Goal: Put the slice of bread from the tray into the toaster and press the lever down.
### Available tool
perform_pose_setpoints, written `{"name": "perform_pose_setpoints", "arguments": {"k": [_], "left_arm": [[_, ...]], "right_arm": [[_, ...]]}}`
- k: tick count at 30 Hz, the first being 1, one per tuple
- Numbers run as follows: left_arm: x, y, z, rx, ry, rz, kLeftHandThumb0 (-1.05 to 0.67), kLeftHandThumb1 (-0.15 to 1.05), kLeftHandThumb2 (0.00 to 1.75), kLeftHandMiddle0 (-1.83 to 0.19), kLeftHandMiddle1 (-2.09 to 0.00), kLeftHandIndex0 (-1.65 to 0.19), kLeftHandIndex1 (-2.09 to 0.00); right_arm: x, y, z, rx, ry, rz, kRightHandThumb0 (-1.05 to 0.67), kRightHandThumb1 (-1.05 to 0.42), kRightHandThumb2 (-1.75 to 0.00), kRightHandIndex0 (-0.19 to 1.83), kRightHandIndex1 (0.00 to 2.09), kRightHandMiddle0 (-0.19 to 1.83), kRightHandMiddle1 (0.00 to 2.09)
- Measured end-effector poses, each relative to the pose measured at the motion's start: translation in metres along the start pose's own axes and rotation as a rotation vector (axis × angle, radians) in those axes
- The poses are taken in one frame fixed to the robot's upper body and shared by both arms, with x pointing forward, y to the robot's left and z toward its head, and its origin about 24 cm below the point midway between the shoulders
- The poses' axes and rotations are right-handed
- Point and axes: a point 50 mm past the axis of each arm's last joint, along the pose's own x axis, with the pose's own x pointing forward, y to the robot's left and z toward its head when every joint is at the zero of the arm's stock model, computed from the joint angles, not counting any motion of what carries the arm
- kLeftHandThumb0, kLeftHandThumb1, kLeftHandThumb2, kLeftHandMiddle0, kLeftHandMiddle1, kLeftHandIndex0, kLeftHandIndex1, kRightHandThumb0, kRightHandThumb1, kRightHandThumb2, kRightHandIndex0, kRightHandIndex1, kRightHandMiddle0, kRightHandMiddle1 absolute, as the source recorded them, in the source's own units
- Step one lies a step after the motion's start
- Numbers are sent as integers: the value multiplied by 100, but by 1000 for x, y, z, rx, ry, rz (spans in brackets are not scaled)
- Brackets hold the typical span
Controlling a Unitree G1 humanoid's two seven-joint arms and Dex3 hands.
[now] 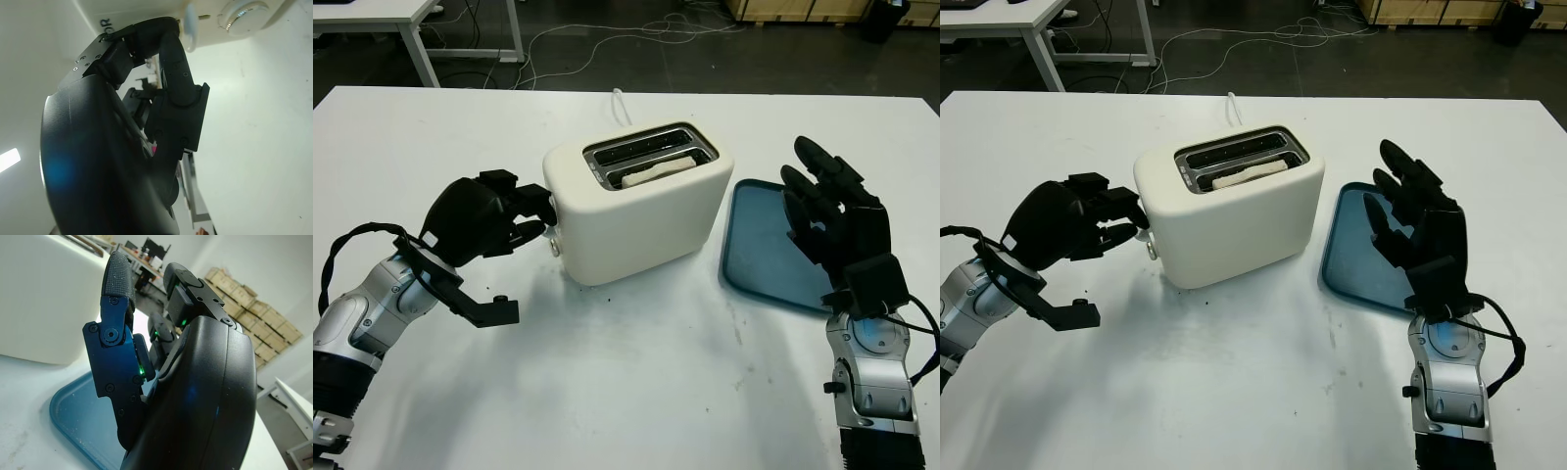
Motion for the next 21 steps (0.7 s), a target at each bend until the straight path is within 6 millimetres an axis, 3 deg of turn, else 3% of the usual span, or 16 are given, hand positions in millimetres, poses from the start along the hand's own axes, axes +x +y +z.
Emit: {"name": "perform_pose_setpoints", "arguments": {"k": [14,21], "left_arm": [[-6,15,-1,55,-49,-17,-37,92,41,-72,-152,-75,-100],[-5,36,-7,132,-45,30,-40,92,40,-84,-134,-84,-85]], "right_arm": [[0,1,-4,10,15,8,-64,-92,-43,51,1,49,0],[0,1,-4,12,15,9,-65,-92,-42,52,1,49,0]]}}
